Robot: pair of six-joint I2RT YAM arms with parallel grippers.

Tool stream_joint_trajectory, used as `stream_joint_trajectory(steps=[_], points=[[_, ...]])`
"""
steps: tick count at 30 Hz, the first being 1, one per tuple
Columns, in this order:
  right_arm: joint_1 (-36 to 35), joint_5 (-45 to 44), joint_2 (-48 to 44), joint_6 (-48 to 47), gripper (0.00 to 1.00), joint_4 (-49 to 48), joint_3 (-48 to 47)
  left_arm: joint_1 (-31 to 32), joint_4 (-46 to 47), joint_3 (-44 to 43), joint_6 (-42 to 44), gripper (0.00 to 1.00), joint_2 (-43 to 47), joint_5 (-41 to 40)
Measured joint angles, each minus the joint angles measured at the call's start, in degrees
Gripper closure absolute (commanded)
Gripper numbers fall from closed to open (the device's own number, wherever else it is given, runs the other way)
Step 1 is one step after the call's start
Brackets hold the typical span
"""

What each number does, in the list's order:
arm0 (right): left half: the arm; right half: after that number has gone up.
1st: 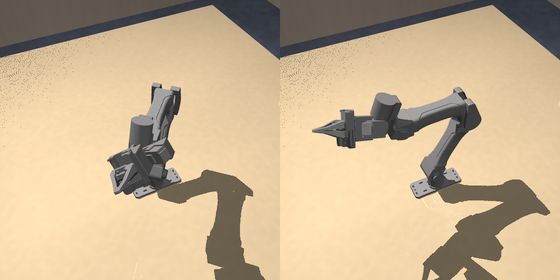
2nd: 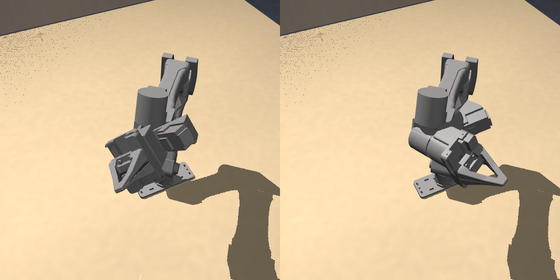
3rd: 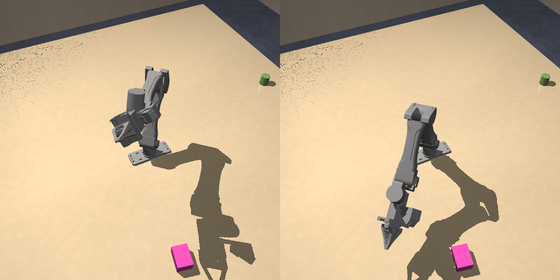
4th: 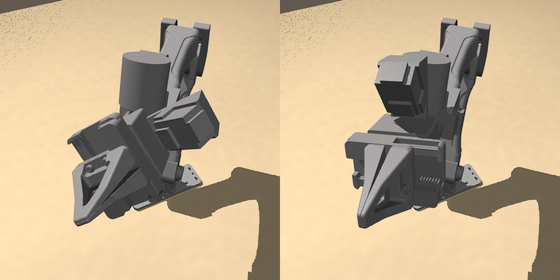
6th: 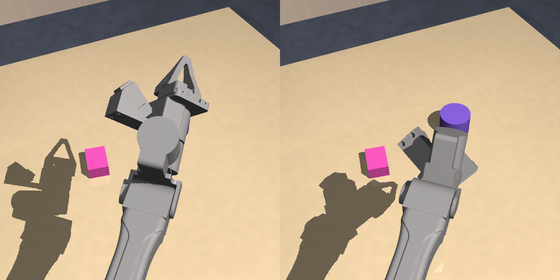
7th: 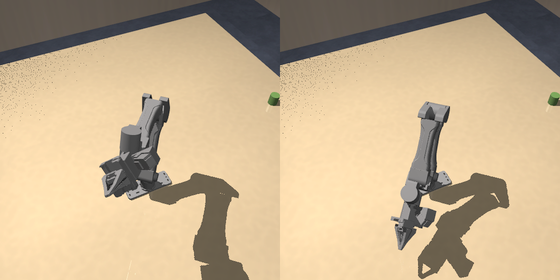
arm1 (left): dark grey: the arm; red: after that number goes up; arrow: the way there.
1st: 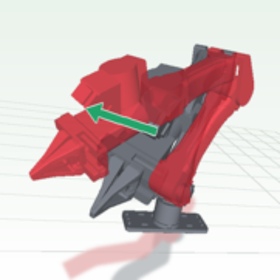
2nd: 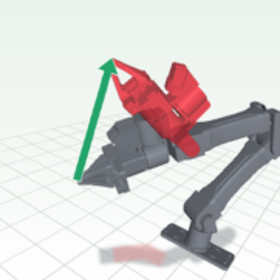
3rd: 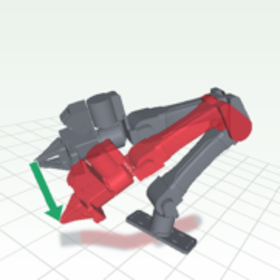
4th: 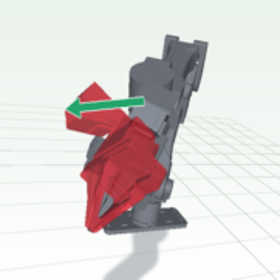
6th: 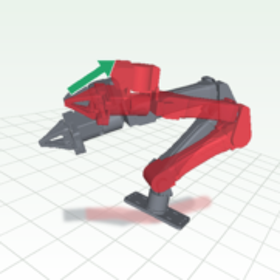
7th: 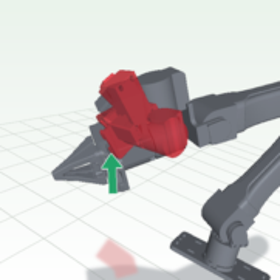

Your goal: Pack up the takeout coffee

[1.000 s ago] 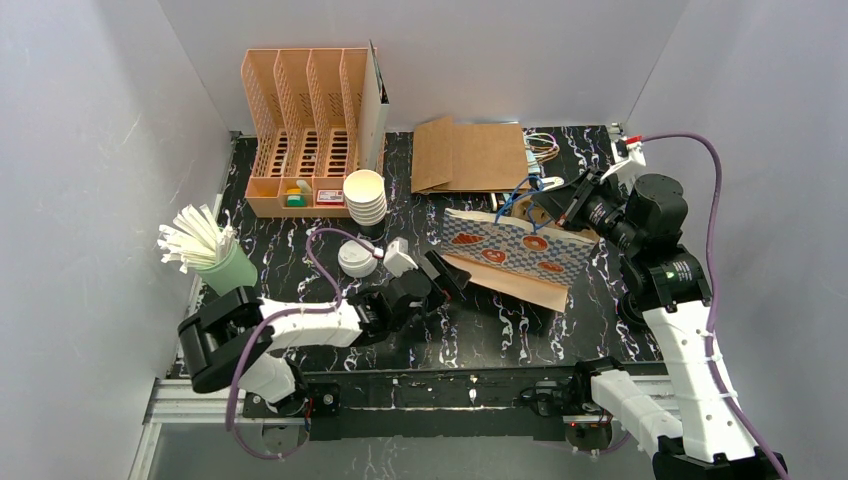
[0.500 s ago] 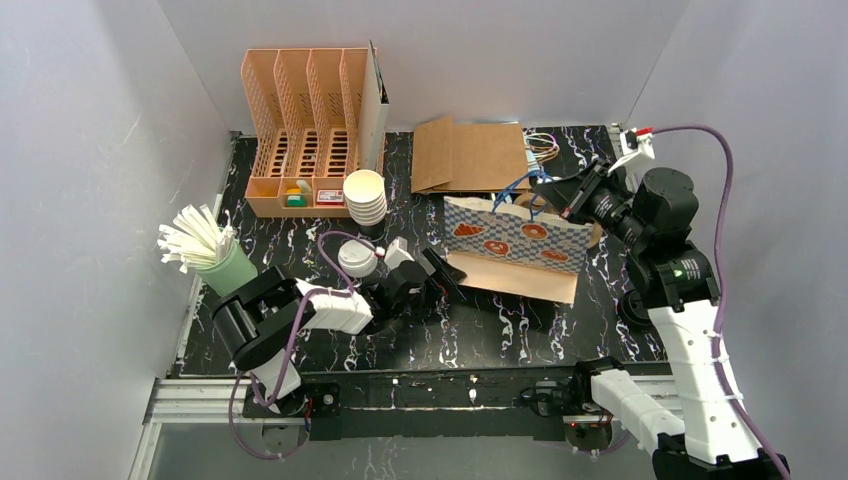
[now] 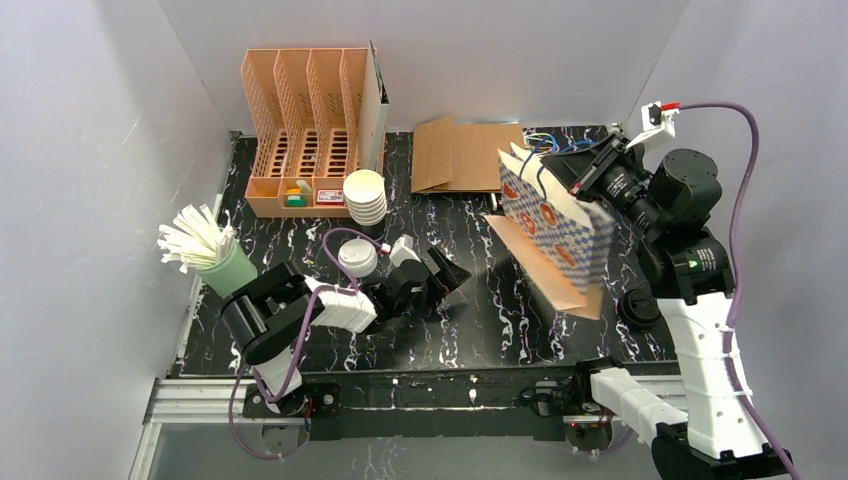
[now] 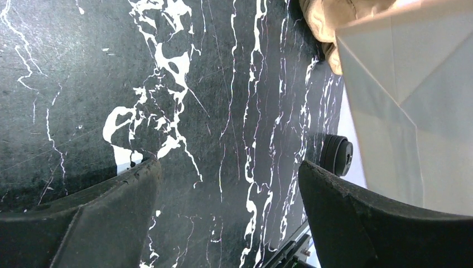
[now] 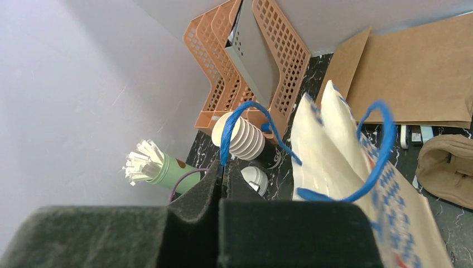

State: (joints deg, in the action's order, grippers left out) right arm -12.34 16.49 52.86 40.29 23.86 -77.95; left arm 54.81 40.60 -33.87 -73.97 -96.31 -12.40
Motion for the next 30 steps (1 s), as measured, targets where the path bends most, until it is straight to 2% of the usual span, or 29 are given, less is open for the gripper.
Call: stream_joint_trajectory(steps=[5,10,14,19,24,30], points=[[0.00,-0.76,0.17,0.13,0.99,-1.36,1.73,0.02,-3.04,1.46,1.81,0.08,3.37,1.18],[0.00,-0.66,-0.31,1.53,0.99,-3.63,7.72,0.07,-11.08,6.34,1.11,0.08,15.54,1.62],[0.00,1.03,-0.26,3.23,0.99,-5.79,12.68,0.37,-19.02,5.99,0.85,0.08,25.75,0.79],[0.00,4.09,-0.26,5.35,0.99,-9.09,17.29,0.83,-26.18,5.11,0.85,0.08,33.27,-0.74],[0.00,5.35,-0.61,6.08,0.99,-10.58,17.94,0.87,-29.44,2.05,1.62,0.03,31.76,-0.39],[-0.04,6.43,-1.97,6.10,0.99,-10.78,17.94,1.92,-30.58,-6.56,3.98,0.02,24.24,0.09]])
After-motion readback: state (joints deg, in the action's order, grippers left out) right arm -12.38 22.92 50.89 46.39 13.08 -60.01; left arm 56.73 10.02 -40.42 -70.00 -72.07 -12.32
